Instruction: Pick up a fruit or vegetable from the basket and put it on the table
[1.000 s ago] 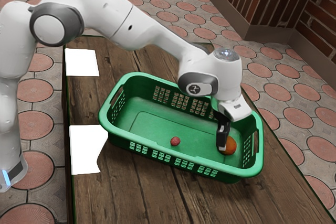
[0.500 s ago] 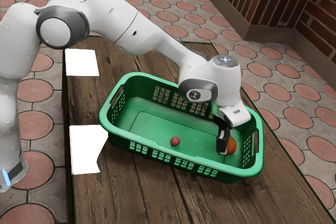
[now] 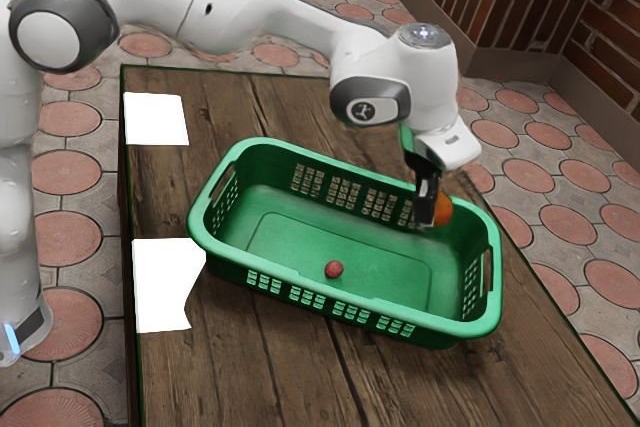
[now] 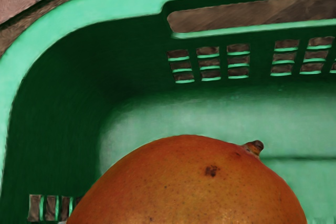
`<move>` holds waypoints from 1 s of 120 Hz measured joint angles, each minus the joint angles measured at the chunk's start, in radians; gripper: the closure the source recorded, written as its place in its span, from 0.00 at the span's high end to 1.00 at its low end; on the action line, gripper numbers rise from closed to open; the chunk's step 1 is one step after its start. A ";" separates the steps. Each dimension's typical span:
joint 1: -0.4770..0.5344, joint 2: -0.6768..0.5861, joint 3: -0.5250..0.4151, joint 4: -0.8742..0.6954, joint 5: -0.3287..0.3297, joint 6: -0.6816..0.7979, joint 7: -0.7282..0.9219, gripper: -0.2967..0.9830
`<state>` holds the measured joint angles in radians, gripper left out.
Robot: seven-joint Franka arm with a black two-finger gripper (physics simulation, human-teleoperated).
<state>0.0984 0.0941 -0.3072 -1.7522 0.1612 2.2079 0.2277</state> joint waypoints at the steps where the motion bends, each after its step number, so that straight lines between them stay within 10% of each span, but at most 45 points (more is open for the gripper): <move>1: -0.001 -0.008 0.007 0.000 0.000 -0.010 -0.001 0.54; 47: 0.020 -0.168 0.475 0.002 -0.019 -0.382 -0.055 0.54; 120: 0.003 -0.156 0.524 0.003 -0.072 -0.480 -0.091 0.68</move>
<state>0.1014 -0.0622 0.2165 -1.7497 0.0896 1.7277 0.1365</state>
